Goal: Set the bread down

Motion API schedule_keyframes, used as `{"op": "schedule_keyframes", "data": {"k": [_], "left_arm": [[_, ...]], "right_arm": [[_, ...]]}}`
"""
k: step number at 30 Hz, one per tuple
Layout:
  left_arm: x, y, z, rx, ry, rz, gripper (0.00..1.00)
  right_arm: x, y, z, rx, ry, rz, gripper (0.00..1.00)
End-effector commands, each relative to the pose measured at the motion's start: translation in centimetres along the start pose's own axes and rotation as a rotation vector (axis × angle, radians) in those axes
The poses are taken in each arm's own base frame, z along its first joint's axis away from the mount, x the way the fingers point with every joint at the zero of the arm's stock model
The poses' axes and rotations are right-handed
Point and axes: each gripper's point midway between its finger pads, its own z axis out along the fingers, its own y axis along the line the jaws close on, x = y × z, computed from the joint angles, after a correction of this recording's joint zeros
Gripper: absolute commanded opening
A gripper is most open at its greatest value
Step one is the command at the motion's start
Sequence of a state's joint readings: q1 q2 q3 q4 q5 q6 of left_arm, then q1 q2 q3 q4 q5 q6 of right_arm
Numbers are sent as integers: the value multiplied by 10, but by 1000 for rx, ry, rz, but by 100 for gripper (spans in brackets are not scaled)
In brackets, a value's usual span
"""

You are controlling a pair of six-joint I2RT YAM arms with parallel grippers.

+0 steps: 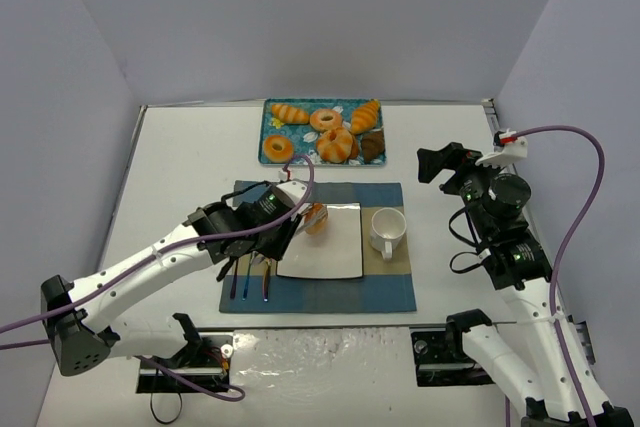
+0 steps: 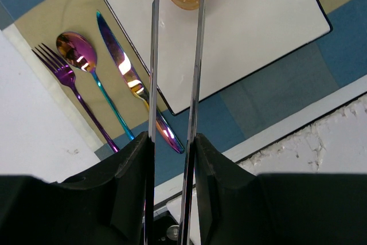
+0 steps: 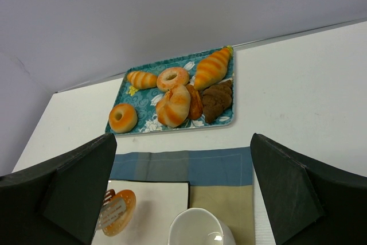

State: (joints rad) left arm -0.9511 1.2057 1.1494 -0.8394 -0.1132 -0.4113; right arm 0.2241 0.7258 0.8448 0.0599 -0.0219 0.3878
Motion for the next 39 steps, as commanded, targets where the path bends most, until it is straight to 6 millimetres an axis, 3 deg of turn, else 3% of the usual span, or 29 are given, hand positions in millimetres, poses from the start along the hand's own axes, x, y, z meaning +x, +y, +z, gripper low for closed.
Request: {"op": "schedule_keyframes", "data": {"k": [1, 15, 20, 27, 39], "left_arm": [[-12, -14, -7, 39, -67, -25, 12], [9, -24, 9, 28, 2, 4, 21], [10, -25, 11, 24, 9, 11, 28], [5, -23, 3, 13, -2, 17, 43], [-14, -17, -20, 2, -73, 17, 44]], "right_arm": [[-26, 11, 3, -32, -99, -6, 100], [-27, 11, 3, -33, -100, -4, 100], [-28, 12, 3, -34, -102, -8, 100], [-29, 12, 5, -32, -100, -8, 100], [-28, 11, 3, -34, -103, -7, 100]]}}
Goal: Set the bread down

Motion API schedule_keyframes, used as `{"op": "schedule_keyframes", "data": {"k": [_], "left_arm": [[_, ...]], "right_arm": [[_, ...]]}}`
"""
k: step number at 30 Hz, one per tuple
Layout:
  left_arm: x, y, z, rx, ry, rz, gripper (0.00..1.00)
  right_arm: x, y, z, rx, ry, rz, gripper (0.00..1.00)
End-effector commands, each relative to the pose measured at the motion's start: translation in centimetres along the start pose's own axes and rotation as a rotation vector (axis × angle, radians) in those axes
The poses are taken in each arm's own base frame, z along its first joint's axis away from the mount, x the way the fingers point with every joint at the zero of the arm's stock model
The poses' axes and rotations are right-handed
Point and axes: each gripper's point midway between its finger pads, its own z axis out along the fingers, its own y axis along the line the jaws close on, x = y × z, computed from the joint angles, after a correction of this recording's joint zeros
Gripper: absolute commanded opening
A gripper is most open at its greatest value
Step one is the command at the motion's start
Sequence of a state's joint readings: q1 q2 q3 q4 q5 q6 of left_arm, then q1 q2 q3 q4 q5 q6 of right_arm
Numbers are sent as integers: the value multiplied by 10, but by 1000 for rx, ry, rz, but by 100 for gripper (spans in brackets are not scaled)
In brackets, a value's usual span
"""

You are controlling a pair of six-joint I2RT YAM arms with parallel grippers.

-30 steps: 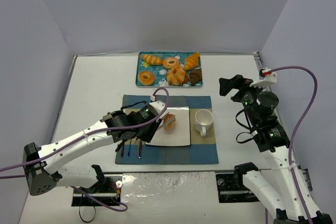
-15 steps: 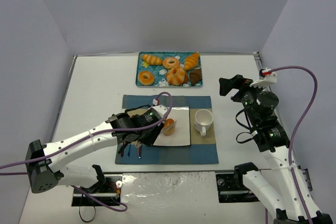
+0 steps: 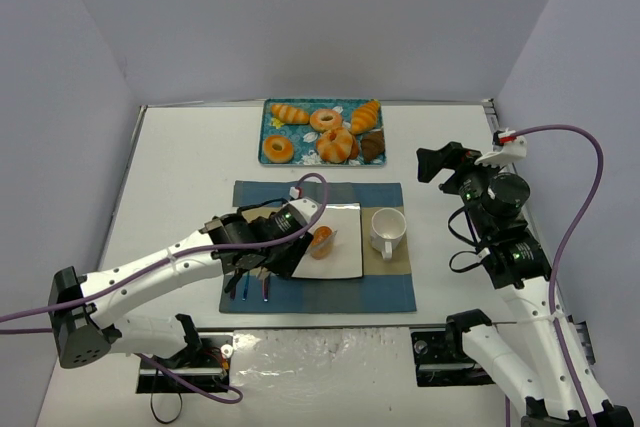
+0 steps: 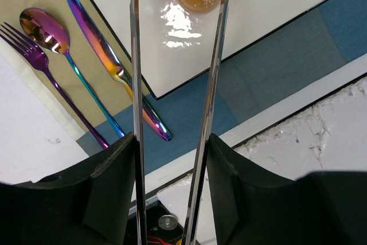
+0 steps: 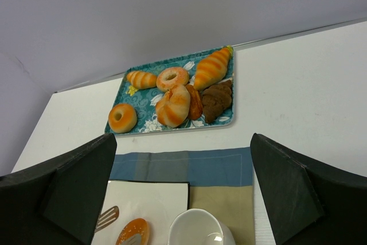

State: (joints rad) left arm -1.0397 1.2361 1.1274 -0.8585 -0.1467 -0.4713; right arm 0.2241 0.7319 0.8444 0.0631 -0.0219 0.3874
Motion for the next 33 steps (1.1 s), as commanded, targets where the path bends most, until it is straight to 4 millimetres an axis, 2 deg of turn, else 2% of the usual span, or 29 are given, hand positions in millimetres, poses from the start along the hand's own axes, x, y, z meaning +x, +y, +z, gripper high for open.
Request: {"op": "schedule_keyframes", "data": {"k": [1, 8, 12, 16, 20, 22, 26, 27, 30, 33], "left_arm": [[-35, 0, -31, 10, -135, -12, 45], [-49, 1, -41, 4, -176, -13, 45], [-71, 13, -50, -48, -221, -26, 48], [-87, 30, -49, -67, -235, -60, 49], [-104, 68, -49, -117, -256, -148, 49], [-110, 78, -51, -134, -264, -170, 49], [-131, 124, -56, -221, -295, -275, 49], [-132, 124, -56, -217, -298, -275, 49], [-149, 161, -59, -291, -320, -349, 49], [-158, 186, -51, -328, -317, -400, 49]], "right_arm": [[-28, 11, 1, -35, -106, -6, 100], [-28, 11, -1, -35, -107, -5, 100], [-27, 11, -1, -36, -106, 2, 100], [-26, 12, -1, -41, -104, 4, 100], [-27, 14, -2, -49, -105, 4, 100], [-28, 14, -3, -51, -108, 4, 100], [-29, 17, -2, -63, -104, 5, 100], [-29, 18, -2, -67, -102, 5, 100], [-28, 21, 1, -85, -94, 8, 100], [-29, 24, 2, -97, -92, 7, 100]]}}
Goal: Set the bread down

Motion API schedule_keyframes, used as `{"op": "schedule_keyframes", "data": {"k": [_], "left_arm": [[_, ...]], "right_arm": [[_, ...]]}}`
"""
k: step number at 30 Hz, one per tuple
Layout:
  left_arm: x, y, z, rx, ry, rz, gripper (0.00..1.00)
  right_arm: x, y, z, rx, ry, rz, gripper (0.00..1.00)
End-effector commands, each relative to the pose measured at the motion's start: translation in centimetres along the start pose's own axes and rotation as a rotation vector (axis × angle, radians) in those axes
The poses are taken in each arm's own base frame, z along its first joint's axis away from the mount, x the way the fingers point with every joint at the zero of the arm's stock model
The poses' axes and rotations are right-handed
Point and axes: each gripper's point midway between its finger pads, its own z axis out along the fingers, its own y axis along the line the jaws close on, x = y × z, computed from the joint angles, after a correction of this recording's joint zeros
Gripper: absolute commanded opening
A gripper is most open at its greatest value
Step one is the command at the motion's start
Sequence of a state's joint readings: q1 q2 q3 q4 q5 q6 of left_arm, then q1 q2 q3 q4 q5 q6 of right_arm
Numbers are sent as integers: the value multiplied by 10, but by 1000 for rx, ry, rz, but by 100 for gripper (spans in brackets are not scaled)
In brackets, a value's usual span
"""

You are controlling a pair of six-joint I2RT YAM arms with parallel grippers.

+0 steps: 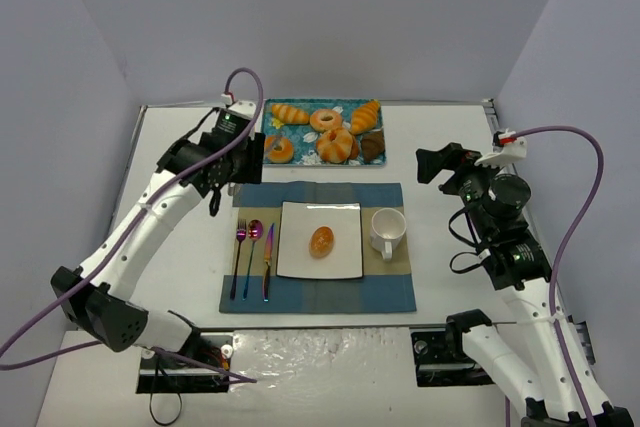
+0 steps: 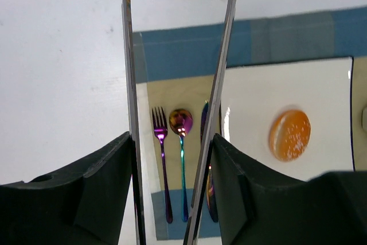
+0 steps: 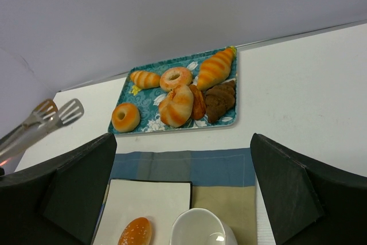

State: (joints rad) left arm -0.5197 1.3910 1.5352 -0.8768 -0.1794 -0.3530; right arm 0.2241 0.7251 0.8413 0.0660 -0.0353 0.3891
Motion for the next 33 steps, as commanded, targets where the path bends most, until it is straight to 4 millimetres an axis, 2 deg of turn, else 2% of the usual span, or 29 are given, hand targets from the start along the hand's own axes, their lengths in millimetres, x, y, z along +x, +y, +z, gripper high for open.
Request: {"op": "schedule_keyframes", "data": {"k": [1, 3, 5, 9, 10, 14, 17, 21, 27, 33], "left_arm": [[-46, 28, 13, -55, -85, -77, 49], [-55, 46, 22, -83, -86, -124, 49], [-60, 67, 41, -117, -71, -174, 49], [-62, 100, 74, -184, -44, -237, 49], [-59, 107, 86, -206, -20, -242, 48], [-54, 138, 112, -311, -4, -258, 48], [-38, 160, 140, -357, 53, -280, 48], [-22, 176, 167, -372, 99, -315, 48], [-6, 187, 193, -383, 148, -330, 48], [16, 187, 215, -360, 210, -351, 48]], "right_arm": [[-30, 22, 4, -85, -92, 3, 100], [-31, 23, 4, -87, -94, -1, 100], [-33, 24, 3, -90, -96, -4, 100], [-34, 26, 3, -95, -93, -6, 100], [-33, 26, 3, -97, -89, -5, 100], [-30, 28, 4, -107, -79, 1, 100], [-28, 28, 5, -108, -72, 1, 100], [-29, 28, 5, -110, -73, -5, 100], [-28, 27, 4, -107, -70, -8, 100], [-26, 26, 5, -104, -64, -6, 100]]}}
